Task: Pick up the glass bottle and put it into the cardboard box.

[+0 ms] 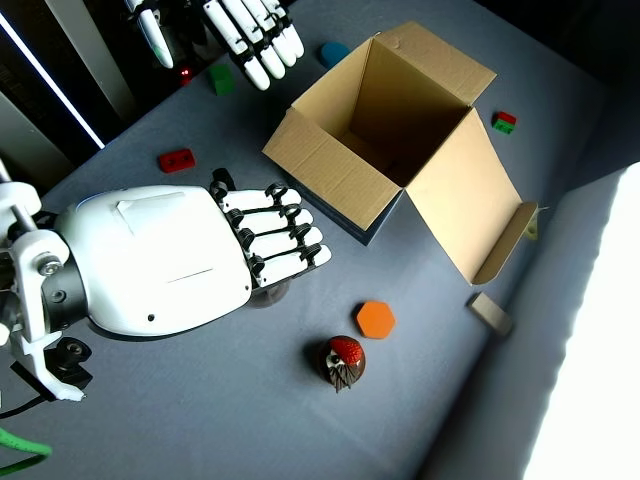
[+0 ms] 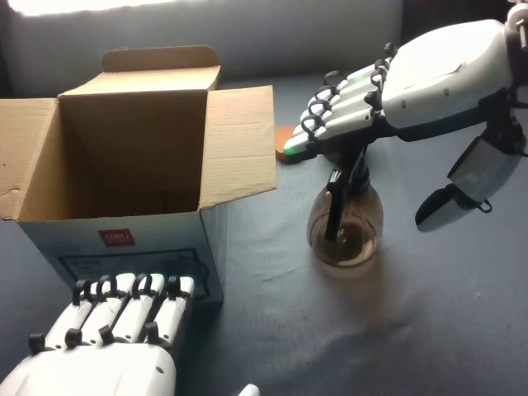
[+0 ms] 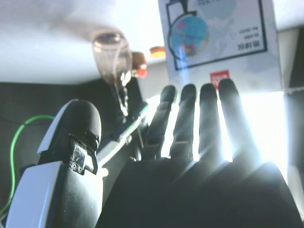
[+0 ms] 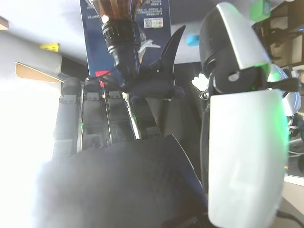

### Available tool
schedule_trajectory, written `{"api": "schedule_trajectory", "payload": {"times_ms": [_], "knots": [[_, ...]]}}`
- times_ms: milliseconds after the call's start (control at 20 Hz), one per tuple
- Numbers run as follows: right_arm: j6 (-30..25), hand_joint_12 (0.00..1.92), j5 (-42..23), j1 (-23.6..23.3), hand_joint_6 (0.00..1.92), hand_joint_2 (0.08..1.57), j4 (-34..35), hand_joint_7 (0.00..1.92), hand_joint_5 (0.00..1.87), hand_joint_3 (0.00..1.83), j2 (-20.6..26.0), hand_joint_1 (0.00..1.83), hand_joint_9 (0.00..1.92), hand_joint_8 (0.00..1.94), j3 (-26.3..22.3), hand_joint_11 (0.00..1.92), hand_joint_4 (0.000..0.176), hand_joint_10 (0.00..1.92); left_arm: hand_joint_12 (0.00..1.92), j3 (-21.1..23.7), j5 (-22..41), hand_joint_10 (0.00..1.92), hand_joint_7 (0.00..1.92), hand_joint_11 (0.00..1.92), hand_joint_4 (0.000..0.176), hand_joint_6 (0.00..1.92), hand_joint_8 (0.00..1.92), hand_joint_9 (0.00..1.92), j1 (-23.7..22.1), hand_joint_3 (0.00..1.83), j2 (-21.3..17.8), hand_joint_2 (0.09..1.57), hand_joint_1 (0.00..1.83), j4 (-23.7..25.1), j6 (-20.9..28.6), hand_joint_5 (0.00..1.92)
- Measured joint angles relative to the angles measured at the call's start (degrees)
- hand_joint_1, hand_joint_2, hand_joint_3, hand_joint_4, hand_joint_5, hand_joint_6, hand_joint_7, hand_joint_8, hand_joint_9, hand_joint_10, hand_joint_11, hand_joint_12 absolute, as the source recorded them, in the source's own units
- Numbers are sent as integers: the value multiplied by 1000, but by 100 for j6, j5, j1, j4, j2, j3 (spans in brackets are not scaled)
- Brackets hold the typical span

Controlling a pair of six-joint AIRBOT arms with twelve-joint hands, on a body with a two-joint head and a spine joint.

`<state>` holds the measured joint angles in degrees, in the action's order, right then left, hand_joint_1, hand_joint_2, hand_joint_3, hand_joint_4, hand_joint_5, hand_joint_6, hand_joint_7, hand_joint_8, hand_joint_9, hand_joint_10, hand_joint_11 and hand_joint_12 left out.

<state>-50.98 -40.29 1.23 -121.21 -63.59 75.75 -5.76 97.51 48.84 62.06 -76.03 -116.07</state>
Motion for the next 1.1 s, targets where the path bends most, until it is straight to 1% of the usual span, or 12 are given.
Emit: {"api": "schedule_trajectory", "payload": {"times_ms": [200, 300, 450, 600, 800, 850, 1100], "knots": [[28, 0, 17, 0, 0, 859, 0, 0, 0, 259, 2, 825, 0, 0, 0, 0, 0, 0, 189, -72, 2, 0, 33, 0, 0, 2, 1, 6, 26, 2, 70, 1320, 36, 13, 2, 41], [81, 0, 55, -42, 0, 861, -46, 0, 0, 263, 0, 832, 0, 0, 0, 0, 0, 0, 212, -96, 17, 5, 47, 0, 0, 5, 4, 19, 127, 2, 72, 1321, 34, 61, 39, 50], [103, 0, 68, -170, 0, 860, -46, 0, 0, 265, -2, 832, 0, 0, 0, 0, 0, 0, 97, -127, -13, 0, 33, 0, 0, 1, 1, 7, 175, 1, 136, 1323, 22, 66, 50, 45], [149, 0, 39, -177, 0, 861, -81, 0, 0, 268, 0, 832, 0, 0, 0, 0, 0, 0, 90, -160, -9, 0, 32, 0, 0, 0, 0, 2, 216, 2, 155, 1326, 22, 149, 50, 39], [173, 0, 33, -254, 0, 860, -223, 0, 0, 272, -46, 830, 0, 0, 0, 0, 0, 0, 202, -229, -2, 5, 41, 0, 0, 1, 2, 16, 240, 1, 186, 1326, 25, 304, 44, 42], [175, 0, 0, -291, 0, 860, -358, 0, 0, 272, -92, 830, 0, 0, 0, 0, 0, 0, 212, -240, 2, 6, 43, 0, 0, 1, 3, 19, 240, 1, 219, 1326, 25, 317, 46, 43], [120, 0, -2, -310, 0, 853, -428, 0, 0, 281, -208, 841, 0, 0, 0, 0, 0, 0, 201, -293, -15, 3, 44, 0, 0, 2, 1, 17, 299, 1, 284, 1327, 21, 382, 46, 49]]}}
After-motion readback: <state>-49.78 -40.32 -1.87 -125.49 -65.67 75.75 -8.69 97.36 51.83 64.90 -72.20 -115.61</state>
